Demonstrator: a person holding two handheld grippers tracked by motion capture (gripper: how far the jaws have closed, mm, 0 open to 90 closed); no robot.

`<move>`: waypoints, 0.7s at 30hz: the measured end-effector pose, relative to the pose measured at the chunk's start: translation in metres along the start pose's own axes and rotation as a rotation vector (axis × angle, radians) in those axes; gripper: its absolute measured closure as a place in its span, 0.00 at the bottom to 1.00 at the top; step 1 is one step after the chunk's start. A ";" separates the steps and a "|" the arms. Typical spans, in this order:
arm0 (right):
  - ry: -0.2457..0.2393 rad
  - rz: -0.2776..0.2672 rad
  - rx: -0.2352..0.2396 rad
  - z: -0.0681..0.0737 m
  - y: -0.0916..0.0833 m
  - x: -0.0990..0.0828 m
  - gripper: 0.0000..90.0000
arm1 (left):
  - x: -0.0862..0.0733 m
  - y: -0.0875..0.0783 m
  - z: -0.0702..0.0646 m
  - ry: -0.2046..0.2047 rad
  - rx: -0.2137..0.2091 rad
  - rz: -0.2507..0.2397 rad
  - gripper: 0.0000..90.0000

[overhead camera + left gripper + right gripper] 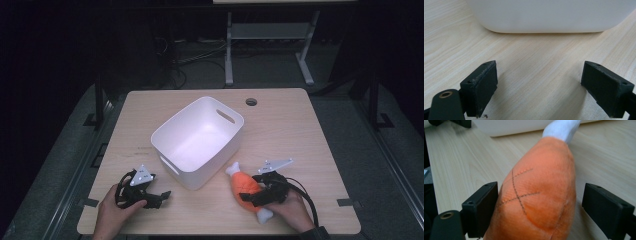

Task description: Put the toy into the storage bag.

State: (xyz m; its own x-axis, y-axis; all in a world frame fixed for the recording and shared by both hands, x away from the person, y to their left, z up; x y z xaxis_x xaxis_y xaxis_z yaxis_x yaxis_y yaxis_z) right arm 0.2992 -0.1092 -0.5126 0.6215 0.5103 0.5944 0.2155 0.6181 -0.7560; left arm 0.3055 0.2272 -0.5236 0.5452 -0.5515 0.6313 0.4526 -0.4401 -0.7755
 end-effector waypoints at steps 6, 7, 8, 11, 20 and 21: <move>-0.028 0.013 -0.017 0.006 0.004 -0.003 0.17 | 0.000 0.000 0.000 0.000 0.000 0.000 0.14; -0.034 0.014 -0.018 0.007 0.004 -0.003 0.18 | 0.000 0.000 0.000 0.000 0.000 0.000 0.14; -0.033 0.014 -0.014 0.008 0.004 -0.003 0.20 | 0.000 0.000 0.000 0.000 0.000 0.000 0.14; -0.046 0.009 -0.004 0.009 0.003 -0.003 0.26 | 0.000 0.000 0.000 0.000 0.000 0.000 0.14; -0.058 0.000 0.018 0.011 0.001 -0.003 0.38 | 0.000 0.000 0.000 0.000 0.000 0.000 0.14; -0.063 0.002 0.021 0.012 0.000 -0.003 0.43 | 0.000 0.000 0.000 0.000 0.000 0.000 0.14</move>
State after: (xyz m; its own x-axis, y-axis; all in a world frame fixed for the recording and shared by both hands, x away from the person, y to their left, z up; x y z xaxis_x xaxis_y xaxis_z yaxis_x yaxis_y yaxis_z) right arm 0.2882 -0.1036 -0.5112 0.5730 0.5482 0.6092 0.1977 0.6290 -0.7519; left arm 0.3055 0.2272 -0.5236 0.5452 -0.5513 0.6315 0.4529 -0.4402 -0.7753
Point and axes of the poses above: each handheld gripper's, and its own axes: y roughly forward along the jaws, x roughly out of its top, z roughly to its left, the point moved 7 cm from there along y, roughly forward along the jaws, and after that the axes turned 7 degrees about z, right-handed, at the moved point
